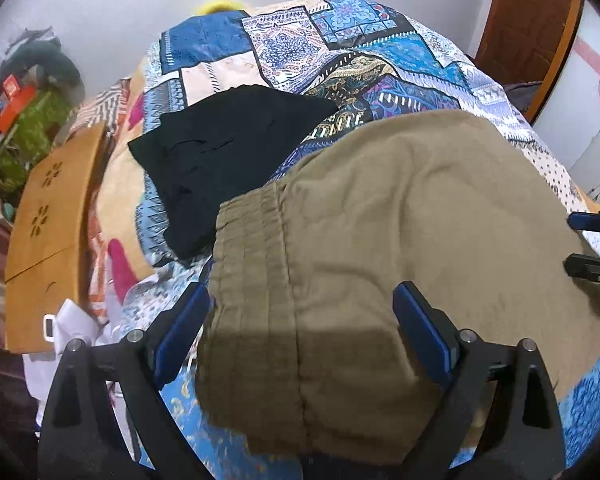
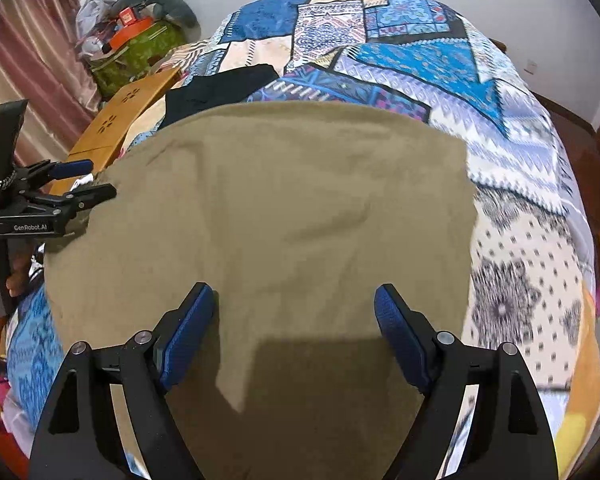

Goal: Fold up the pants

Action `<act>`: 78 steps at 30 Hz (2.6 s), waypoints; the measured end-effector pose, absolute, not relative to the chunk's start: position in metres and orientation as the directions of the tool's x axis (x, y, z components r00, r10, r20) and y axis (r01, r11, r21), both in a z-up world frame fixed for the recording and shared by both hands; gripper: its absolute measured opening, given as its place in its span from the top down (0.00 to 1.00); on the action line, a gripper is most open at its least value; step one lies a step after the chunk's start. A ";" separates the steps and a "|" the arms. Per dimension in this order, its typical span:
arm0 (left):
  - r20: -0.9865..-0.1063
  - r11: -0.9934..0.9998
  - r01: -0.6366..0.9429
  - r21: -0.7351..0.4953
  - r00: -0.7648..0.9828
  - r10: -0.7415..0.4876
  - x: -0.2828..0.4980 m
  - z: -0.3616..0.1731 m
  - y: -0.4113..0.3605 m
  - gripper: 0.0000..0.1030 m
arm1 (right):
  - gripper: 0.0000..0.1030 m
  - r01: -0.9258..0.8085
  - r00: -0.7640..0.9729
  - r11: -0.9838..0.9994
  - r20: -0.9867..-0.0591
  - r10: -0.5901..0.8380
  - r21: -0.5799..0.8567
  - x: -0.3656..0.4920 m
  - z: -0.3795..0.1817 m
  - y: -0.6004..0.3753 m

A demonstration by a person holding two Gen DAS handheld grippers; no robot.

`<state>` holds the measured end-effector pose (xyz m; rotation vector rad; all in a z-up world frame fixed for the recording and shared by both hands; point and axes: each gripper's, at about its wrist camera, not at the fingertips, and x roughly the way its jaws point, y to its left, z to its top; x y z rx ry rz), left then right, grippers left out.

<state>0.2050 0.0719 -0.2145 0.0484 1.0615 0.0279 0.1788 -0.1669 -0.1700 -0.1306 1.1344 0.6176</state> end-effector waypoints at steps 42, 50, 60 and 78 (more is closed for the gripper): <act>-0.811 0.819 -0.161 -0.551 0.336 -0.479 0.159 -0.232 0.094 0.04 | 0.16 -0.566 0.353 0.796 -0.810 0.468 0.214 0.121 -0.164 -0.151; -0.838 0.802 -0.296 -0.519 0.363 -0.408 0.188 -0.239 0.116 0.29 | 0.15 -0.560 0.348 0.790 -0.794 0.498 0.250 0.119 -0.166 -0.153; -0.839 0.959 -0.217 -0.182 0.542 -0.036 0.168 -0.192 0.095 0.64 | 0.16 -0.539 0.362 0.800 -0.786 0.501 0.262 0.117 -0.161 -0.159; -0.539 0.937 -0.178 0.301 0.779 0.321 0.132 -0.106 0.024 0.70 | 0.16 -0.436 0.396 0.843 -0.775 0.493 0.314 0.104 -0.164 -0.203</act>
